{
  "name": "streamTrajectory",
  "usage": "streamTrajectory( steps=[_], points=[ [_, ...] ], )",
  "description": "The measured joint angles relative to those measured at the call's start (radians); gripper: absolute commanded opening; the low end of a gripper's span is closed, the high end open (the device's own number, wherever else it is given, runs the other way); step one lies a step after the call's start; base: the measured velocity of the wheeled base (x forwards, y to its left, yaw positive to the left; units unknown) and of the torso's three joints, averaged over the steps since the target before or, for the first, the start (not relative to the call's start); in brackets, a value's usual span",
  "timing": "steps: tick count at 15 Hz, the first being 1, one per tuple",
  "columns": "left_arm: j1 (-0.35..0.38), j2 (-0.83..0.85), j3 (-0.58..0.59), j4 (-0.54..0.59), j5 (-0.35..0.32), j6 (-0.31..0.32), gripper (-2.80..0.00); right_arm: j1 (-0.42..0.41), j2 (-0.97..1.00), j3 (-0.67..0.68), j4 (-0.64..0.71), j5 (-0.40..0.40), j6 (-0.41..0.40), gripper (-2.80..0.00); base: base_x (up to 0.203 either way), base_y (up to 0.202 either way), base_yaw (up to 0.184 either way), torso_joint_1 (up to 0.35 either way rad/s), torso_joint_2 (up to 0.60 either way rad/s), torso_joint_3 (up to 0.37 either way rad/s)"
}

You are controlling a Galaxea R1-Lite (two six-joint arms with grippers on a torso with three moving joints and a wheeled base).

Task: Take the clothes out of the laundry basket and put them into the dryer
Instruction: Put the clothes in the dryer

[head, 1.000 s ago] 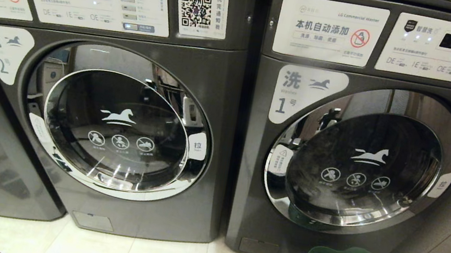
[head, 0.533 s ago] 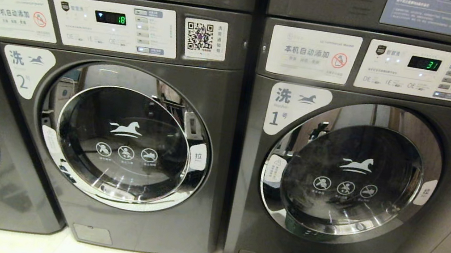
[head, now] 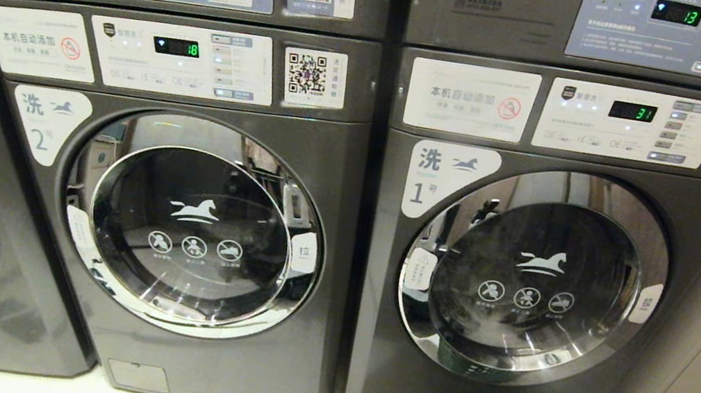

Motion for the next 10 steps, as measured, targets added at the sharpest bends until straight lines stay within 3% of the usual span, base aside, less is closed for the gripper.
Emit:
streamTrajectory(
  steps=[10],
  points=[
    [0.000, 0.000, 0.000, 0.001, 0.001, -0.002, -2.80, 0.000, 0.000, 0.000, 0.000, 0.000, 0.005, -2.80, 0.000, 0.188, 0.000, 0.003, 0.00, 0.002]
  ],
)
